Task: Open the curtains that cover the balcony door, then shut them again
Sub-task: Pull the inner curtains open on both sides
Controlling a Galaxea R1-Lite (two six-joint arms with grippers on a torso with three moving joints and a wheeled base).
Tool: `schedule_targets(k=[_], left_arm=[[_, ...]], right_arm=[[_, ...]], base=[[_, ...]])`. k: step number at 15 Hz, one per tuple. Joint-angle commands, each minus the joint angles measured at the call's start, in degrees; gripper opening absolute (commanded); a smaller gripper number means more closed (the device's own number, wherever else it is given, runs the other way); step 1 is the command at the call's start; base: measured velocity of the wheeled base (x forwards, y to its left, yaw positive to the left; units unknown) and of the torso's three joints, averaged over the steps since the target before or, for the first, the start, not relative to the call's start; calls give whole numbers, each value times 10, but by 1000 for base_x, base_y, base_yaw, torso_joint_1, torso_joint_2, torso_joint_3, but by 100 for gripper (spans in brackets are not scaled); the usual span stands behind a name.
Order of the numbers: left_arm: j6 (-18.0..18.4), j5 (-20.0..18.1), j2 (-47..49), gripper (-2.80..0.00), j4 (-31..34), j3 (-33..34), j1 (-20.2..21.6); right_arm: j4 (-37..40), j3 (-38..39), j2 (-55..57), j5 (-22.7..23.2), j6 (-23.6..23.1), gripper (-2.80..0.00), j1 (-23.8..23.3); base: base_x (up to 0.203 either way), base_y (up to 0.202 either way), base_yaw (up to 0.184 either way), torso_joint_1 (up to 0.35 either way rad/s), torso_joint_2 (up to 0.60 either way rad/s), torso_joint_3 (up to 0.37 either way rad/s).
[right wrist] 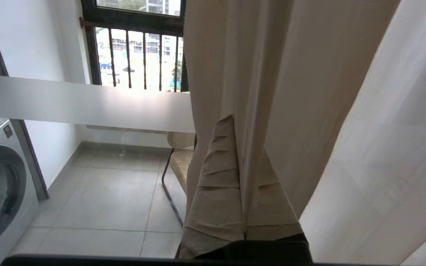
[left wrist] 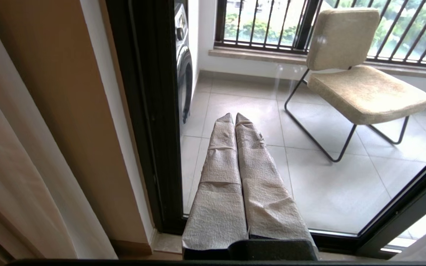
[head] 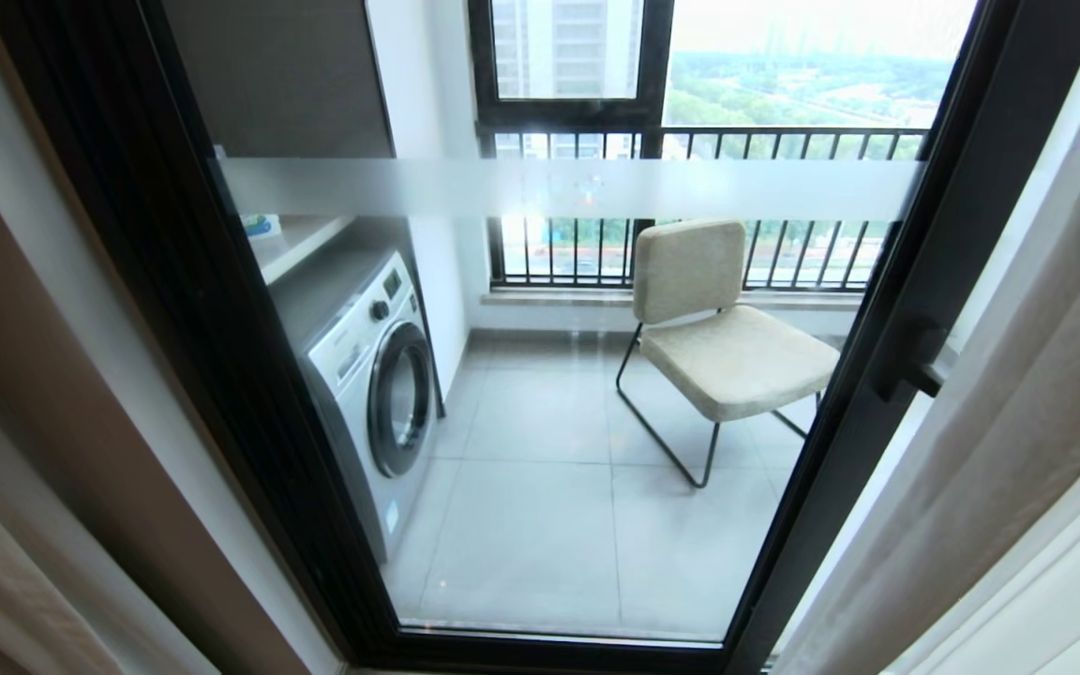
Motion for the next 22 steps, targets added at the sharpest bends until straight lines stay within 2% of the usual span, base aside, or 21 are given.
schedule_targets(k=[1,4,6,8,22], left_arm=[[0,0,0,-280,-1,0,1],[0,0,0,-280,-1,0,1],[0,0,0,-280,-1,0,1],[0,0,0,-280,-1,0,0],[0,0,0,-280,-1,0,0]], right_arm=[[-3,7,1,0,0,-280,-1],[-4,19,2,-2,0,-280,-2],[-6,22,12,-40,4,-280,-1],[-9,19,25,-55,34,-280,-1],[-8,-11,58,-56,51,-280,-1]], base=[[1,-162,8,6,3,11],[0,-190,2,-2,1,6],[0,-192,5,-2,2,3],[0,-187,5,1,1,2],[0,-190,4,3,3,3]])
